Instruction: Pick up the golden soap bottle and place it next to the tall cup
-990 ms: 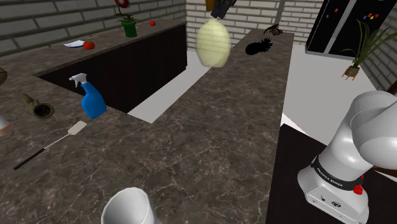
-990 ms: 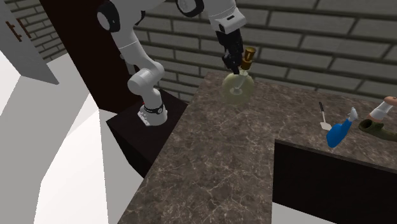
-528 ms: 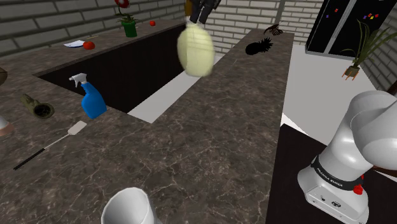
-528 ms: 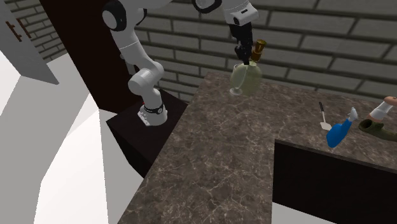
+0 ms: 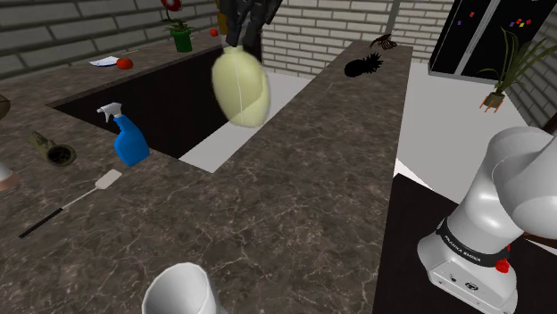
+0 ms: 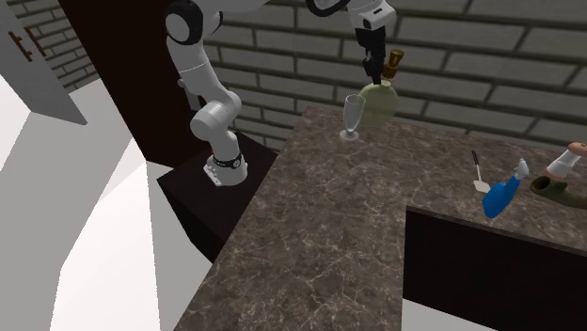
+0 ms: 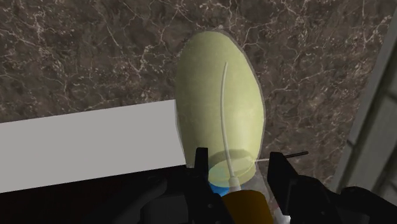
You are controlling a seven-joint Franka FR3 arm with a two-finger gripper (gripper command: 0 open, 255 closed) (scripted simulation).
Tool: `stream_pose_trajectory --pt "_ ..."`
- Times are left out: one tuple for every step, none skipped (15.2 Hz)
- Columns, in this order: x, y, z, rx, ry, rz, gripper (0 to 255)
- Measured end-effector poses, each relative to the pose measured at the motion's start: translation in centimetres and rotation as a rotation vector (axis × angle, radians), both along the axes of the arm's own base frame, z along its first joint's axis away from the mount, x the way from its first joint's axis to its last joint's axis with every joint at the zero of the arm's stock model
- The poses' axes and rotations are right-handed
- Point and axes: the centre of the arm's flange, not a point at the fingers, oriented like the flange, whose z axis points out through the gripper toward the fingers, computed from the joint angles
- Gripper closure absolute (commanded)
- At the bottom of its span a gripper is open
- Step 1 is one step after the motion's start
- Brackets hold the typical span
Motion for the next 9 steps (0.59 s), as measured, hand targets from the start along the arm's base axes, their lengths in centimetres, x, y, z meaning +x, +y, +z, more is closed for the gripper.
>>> stream_pose_trajectory --pt "0.0 1.5 -0.1 0.000 0.000 0.000 255" --pt "-0.1 2.6 -0.3 0.000 0.000 0.000 255" --pt "-0.4 3.8 -0.2 0.000 0.000 0.000 255" --pt "-0.6 5.0 -0.3 0.000 0.000 0.000 255" --pt "-0.4 6.6 -0.5 0.000 0.000 0.000 255" --pt "-0.7 7.9 -0.3 0.000 0.001 0.000 255" --pt "-1.1 9.2 -0.3 0.000 0.000 0.000 255" --pt "-1.2 10.5 -0.5 0.000 0.000 0.000 255" --pt "-1.4 11.6 -0.9 -0.001 0.000 0.000 255"
